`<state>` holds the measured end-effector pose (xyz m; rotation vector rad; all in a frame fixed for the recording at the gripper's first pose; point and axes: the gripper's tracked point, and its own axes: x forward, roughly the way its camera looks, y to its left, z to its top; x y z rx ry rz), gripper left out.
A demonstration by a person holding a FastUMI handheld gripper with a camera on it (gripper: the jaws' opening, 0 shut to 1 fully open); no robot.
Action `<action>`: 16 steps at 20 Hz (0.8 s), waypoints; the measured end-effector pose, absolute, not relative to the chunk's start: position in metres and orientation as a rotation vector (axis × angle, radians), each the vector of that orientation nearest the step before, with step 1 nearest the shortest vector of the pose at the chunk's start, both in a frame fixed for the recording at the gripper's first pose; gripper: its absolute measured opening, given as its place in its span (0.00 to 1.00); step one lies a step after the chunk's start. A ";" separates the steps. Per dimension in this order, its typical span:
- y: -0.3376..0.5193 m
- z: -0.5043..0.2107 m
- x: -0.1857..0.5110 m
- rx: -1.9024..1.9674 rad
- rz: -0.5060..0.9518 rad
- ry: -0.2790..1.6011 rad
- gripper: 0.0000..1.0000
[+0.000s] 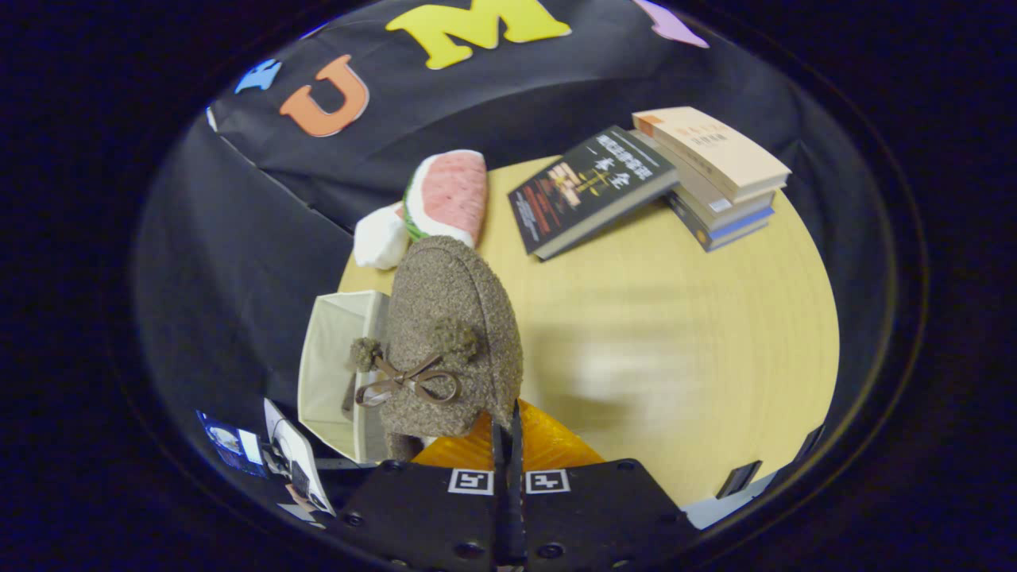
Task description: Open the storage box then place both shoes into the box .Put the left shoe in first, then the right shoe, with the right side of both shoes facing outward in a uniform manner.
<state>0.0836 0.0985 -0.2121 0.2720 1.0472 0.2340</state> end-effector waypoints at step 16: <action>0.334 -0.249 0.086 0.202 0.152 1.196 0.00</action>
